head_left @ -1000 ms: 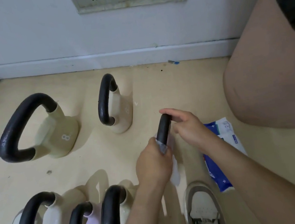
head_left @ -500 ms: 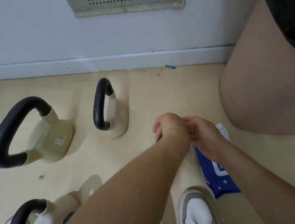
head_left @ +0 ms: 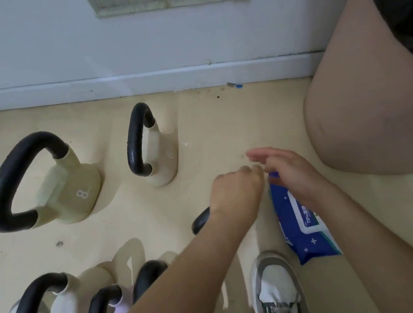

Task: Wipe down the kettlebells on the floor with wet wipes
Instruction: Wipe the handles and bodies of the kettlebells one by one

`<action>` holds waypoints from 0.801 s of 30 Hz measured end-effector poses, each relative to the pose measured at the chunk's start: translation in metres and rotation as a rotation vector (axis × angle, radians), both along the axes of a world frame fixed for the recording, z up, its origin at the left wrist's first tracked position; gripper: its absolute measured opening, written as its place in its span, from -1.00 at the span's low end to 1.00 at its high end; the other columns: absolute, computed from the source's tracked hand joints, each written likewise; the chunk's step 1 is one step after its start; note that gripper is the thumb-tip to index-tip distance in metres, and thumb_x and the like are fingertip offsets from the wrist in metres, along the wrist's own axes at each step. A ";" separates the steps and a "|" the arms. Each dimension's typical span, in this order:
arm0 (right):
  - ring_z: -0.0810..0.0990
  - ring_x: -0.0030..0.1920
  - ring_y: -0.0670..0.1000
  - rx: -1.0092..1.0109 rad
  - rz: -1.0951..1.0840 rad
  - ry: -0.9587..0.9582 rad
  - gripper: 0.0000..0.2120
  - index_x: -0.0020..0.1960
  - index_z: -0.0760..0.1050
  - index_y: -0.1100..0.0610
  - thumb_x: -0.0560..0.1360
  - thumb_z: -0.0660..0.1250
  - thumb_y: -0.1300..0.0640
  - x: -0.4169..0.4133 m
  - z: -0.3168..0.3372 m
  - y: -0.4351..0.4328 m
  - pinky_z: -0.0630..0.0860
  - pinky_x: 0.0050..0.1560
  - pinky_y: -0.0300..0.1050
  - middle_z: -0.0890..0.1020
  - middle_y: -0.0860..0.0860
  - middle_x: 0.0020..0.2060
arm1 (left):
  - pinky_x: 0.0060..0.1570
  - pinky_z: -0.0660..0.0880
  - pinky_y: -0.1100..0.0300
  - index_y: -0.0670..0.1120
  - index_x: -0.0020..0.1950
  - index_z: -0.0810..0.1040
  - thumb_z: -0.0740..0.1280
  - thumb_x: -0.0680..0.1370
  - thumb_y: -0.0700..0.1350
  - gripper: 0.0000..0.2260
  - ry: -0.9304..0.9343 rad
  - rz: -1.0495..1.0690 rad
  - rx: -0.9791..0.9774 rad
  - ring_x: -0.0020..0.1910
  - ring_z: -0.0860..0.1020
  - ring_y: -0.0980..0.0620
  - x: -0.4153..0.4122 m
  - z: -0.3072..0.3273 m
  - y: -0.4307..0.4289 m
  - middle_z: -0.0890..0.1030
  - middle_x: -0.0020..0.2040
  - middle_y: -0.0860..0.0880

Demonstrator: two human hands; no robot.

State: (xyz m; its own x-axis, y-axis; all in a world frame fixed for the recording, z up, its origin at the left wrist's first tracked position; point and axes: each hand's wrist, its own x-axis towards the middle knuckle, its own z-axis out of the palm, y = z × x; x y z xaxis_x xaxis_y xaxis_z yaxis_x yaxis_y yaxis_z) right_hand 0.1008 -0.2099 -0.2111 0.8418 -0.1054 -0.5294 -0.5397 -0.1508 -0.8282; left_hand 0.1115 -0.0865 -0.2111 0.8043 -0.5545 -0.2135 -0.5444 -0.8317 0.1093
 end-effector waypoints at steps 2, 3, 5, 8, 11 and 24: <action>0.52 0.16 -0.17 0.038 0.088 0.006 -0.61 0.17 0.61 0.05 0.54 0.09 0.30 -0.004 0.002 0.009 0.44 0.17 -0.23 0.63 -0.06 0.14 | -0.48 0.18 0.26 -0.05 -0.15 0.53 0.36 0.43 -0.06 -0.92 -0.071 0.191 -0.184 -0.49 0.56 -0.10 -0.015 -0.008 0.031 0.59 -0.38 -0.04; 0.53 0.14 -0.16 0.043 0.093 -0.003 -0.63 0.15 0.62 0.08 0.56 0.09 0.28 -0.008 0.001 0.013 0.45 0.14 -0.25 0.63 -0.04 0.13 | -0.53 0.17 0.27 -0.04 -0.23 0.48 0.36 0.41 -0.03 -0.89 -0.120 0.285 -0.240 -0.55 0.52 -0.10 -0.023 -0.017 0.046 0.54 -0.46 -0.04; 0.54 0.14 -0.12 0.045 0.052 -0.032 -0.66 0.10 0.63 0.08 0.59 0.08 0.23 -0.016 -0.004 0.019 0.46 0.18 -0.19 0.63 -0.04 0.11 | -0.50 0.34 0.17 -0.01 -0.21 0.45 0.27 0.51 -0.01 -0.87 -0.023 0.482 -0.395 -0.43 0.51 -0.06 -0.046 -0.030 0.068 0.54 -0.39 0.01; 0.55 0.15 -0.12 0.095 -0.079 -0.052 -0.73 0.08 0.62 0.03 0.61 0.14 0.15 -0.024 -0.013 0.023 0.48 0.21 -0.16 0.62 -0.09 0.08 | -0.30 0.45 0.17 0.04 -0.12 0.51 0.20 0.57 0.02 -0.86 0.099 0.757 -0.756 -0.26 0.50 0.13 -0.066 -0.035 0.068 0.55 -0.26 0.09; 0.57 0.17 -0.06 0.193 -0.334 0.009 -0.80 0.16 0.53 0.06 0.60 0.24 0.04 -0.036 -0.020 0.031 0.56 0.10 -0.08 0.61 -0.02 0.10 | -0.21 0.43 0.27 0.17 -0.17 0.54 0.32 0.54 -0.10 -0.84 0.090 1.036 -0.926 -0.18 0.54 0.18 -0.068 -0.039 0.055 0.59 -0.22 0.13; 0.68 -0.04 0.07 0.240 -0.008 0.144 -0.80 0.01 0.63 0.03 0.55 0.28 0.26 -0.071 -0.039 0.076 0.63 0.00 0.01 0.71 0.06 -0.10 | -0.43 0.38 0.40 0.09 -0.24 0.52 0.42 0.46 -0.10 -0.86 0.328 1.024 -0.835 -0.38 0.54 0.19 -0.088 -0.027 0.065 0.58 -0.36 0.05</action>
State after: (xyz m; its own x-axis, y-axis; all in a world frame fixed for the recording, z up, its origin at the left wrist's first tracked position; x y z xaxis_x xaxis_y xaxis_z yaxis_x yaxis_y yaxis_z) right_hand 0.0295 -0.1338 -0.2501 0.7559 0.0308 -0.6540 -0.6547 0.0455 -0.7545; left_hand 0.0231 -0.0216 -0.2385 0.9075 0.1977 -0.3706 0.4196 -0.4668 0.7785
